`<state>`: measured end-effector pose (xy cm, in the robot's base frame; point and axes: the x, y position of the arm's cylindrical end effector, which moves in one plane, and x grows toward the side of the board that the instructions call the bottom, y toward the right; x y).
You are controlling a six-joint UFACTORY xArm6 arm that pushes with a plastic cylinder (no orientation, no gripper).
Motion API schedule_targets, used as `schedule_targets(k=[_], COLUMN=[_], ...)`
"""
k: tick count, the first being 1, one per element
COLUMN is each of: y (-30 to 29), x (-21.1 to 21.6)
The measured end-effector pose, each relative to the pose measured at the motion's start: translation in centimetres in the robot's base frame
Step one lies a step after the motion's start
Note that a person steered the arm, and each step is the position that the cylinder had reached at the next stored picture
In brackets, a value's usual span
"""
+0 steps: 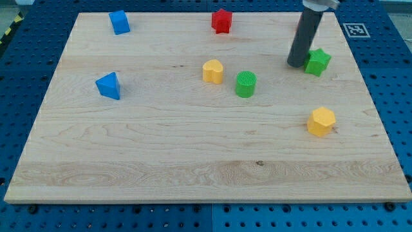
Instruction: Push green star down a bit
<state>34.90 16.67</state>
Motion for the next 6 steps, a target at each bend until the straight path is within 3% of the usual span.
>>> schedule_targets(k=[1, 2, 4, 6], y=[0.3, 3.1, 8.5, 5.7], x=[-3.4, -3.8, 2.2, -0.7])
